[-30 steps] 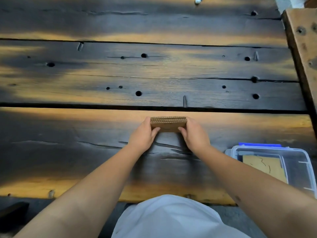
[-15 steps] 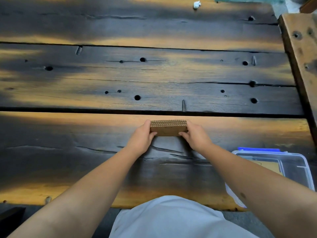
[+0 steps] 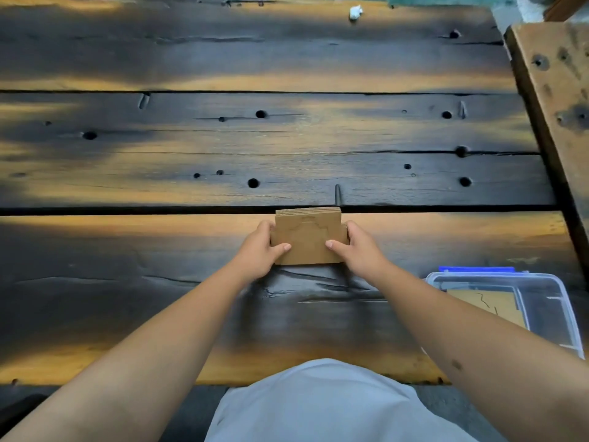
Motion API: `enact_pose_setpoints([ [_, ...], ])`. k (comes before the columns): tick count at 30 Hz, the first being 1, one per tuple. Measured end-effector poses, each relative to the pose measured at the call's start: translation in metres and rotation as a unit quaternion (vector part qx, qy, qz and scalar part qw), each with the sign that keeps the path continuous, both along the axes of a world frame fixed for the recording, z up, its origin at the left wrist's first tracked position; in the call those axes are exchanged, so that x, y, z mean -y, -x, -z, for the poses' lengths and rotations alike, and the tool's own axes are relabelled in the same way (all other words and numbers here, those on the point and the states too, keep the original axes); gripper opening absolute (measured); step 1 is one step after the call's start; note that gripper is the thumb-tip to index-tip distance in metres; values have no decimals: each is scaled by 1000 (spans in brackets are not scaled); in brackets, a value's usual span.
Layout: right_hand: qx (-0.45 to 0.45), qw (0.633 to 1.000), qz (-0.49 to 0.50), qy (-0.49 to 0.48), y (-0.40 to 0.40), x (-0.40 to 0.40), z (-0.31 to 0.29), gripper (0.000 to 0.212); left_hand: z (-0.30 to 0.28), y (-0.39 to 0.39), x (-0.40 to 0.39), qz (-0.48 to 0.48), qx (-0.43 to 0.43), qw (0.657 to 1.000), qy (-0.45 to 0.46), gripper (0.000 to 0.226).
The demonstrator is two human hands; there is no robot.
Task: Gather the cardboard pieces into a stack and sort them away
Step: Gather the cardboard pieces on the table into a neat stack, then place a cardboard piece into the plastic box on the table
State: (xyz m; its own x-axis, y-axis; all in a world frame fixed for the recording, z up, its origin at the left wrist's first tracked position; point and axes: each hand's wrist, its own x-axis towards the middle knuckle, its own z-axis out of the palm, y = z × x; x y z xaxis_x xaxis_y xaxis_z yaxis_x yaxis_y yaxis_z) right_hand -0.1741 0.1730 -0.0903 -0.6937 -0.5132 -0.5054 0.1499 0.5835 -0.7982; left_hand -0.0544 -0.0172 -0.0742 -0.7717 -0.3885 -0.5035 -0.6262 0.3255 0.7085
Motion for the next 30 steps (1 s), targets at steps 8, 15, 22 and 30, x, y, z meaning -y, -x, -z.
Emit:
enact_pose_setpoints([
  [8, 100, 986, 70, 112, -18, -5, -37, 21, -38, -24, -15, -163, -58, 948, -268, 35],
  [15, 70, 988, 82, 111, -31, -17, -68, 17, -55, -38, -35, -171, -101, 957, -212, 26],
  [22, -1, 992, 111, 54, -50, -40, -77, 24, -58, -38, -56, -155, -110, 964, -188, 24],
  [30, -64, 975, 211, -29, -80, -80, -83, 25, -68, -31, -83, -65, -94, 979, -169, 30],
])
